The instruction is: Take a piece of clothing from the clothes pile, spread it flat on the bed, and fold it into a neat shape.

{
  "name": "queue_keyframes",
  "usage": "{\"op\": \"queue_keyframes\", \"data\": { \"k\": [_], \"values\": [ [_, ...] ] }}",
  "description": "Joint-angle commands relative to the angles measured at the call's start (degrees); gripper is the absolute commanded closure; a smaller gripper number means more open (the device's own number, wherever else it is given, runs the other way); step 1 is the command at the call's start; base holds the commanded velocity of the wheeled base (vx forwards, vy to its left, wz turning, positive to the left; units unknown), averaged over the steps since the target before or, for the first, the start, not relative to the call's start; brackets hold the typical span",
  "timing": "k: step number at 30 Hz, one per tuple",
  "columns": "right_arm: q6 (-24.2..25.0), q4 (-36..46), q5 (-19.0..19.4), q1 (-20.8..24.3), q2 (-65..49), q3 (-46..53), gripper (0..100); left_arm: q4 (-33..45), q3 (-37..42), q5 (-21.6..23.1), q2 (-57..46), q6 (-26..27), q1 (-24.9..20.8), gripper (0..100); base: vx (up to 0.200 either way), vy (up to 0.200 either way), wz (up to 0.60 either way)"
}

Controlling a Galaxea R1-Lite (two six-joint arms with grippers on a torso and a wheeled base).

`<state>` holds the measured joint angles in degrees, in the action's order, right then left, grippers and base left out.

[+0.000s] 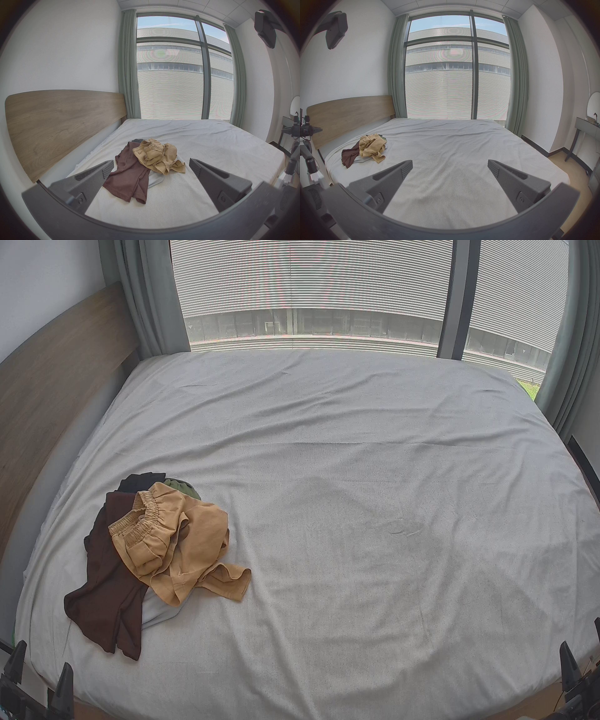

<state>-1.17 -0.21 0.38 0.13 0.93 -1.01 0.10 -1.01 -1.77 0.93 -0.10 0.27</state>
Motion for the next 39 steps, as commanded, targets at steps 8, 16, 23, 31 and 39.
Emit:
{"op": "queue_keyframes", "data": {
  "k": [8,16,23,31,39],
  "values": [
    [0.1,0.0,0.1,0.0,-0.9,1.0,0,0.0,1.0,-0.3,-0.6,-0.8,0.0,0,0.000,0.000,0.00],
    [-0.4,-9.4,0.1,-0.3,-0.9,1.0,0,0.0,1.0,-0.3,-0.6,-0.8,0.0,0,0.000,0.000,0.00],
    [0.0,-7.4,1.9,0.4,2.8,-1.3,0,0.0,1.0,-0.3,-0.7,-0.8,0.1,0,0.000,0.000,0.00],
    [1.5,-9.3,2.6,4.8,17.9,-10.3,0,0.0,1.0,-0.3,-0.6,-0.8,0.1,0,0.000,0.000,0.00],
    [4.9,-18.5,3.0,6.9,30.5,-12.2,0,0.0,1.0,-0.3,-0.6,-0.8,0.0,0,0.000,0.000,0.00]
  ]
}}
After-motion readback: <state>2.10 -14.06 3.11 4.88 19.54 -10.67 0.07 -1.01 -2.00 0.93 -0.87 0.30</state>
